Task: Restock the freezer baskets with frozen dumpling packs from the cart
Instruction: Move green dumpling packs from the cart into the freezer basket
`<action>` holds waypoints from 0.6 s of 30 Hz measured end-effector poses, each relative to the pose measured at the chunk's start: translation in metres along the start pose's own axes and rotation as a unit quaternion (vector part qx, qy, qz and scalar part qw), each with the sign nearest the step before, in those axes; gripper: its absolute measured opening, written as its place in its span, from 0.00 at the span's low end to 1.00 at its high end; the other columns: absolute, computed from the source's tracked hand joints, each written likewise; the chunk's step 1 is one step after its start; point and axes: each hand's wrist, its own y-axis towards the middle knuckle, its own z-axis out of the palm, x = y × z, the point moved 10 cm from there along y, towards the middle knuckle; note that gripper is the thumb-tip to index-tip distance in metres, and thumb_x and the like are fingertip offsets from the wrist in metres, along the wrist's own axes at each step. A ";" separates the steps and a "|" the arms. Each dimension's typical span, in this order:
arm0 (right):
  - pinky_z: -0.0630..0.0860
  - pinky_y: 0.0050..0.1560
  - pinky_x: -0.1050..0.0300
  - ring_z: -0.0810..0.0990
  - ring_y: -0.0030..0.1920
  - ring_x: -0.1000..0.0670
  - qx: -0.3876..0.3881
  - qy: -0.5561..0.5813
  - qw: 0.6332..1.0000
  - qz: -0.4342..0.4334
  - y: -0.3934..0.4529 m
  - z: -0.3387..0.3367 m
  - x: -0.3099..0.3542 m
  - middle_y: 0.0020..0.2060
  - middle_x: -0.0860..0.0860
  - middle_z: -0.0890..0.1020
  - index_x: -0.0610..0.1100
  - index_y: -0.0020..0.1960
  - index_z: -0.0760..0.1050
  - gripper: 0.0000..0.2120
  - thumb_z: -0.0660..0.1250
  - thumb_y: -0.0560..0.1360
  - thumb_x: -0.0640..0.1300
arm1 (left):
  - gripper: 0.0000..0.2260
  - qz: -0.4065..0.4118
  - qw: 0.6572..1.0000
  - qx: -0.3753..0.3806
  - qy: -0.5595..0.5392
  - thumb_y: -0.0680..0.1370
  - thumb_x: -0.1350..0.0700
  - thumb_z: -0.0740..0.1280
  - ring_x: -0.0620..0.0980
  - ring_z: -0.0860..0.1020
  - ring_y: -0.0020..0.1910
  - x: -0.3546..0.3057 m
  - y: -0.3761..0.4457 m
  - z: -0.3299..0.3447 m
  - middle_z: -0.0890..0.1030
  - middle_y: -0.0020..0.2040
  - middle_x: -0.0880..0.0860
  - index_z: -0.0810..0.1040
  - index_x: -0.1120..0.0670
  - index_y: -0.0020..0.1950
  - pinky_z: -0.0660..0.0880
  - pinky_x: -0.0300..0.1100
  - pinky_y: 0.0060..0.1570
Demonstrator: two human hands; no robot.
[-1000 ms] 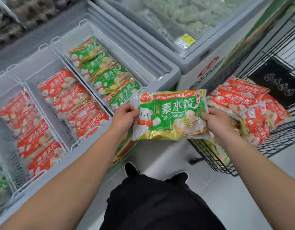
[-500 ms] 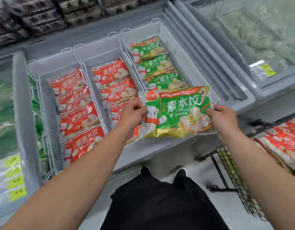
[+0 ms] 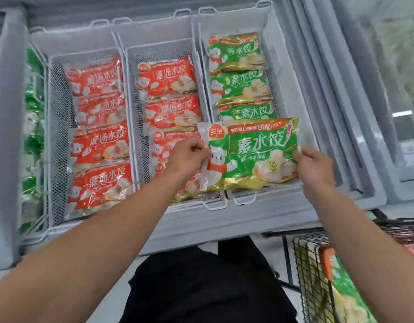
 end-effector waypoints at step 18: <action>0.78 0.42 0.54 0.79 0.38 0.50 0.149 -0.233 0.958 0.078 0.133 0.036 -0.082 0.36 0.52 0.81 0.48 0.43 0.80 0.10 0.62 0.78 0.43 | 0.06 -0.219 0.969 -0.051 0.102 0.78 0.61 0.68 0.56 0.82 0.54 0.053 0.055 0.133 0.84 0.52 0.52 0.84 0.53 0.50 0.78 0.45 0.57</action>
